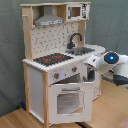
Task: Play with the kitchen
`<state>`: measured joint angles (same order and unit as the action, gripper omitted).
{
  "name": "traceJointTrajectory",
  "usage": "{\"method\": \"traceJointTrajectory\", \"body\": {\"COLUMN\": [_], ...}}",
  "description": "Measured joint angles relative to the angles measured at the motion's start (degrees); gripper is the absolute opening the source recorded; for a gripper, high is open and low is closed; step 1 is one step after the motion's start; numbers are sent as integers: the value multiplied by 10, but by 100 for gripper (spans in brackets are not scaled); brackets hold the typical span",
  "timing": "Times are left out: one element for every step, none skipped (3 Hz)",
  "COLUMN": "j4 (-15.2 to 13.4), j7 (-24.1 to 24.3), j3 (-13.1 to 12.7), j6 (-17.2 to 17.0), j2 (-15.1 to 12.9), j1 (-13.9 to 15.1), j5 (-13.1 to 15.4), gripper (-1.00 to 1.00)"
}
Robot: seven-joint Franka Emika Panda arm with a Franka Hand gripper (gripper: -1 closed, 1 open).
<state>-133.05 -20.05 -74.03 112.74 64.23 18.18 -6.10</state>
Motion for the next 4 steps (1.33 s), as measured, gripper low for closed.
{"method": "traceJointTrajectory", "body": {"j4": [-1, -1, -1, 0], "j7": [-45, -92, -139, -189], "j3": [8, 13, 13, 12], "j6": [4, 14, 20, 28], "j2": [-20, -44, -70, -98], "j1": [10, 27, 50, 75], "j5": [-30, -55, -75, -90], "gripper": [100, 100, 100, 100]}}
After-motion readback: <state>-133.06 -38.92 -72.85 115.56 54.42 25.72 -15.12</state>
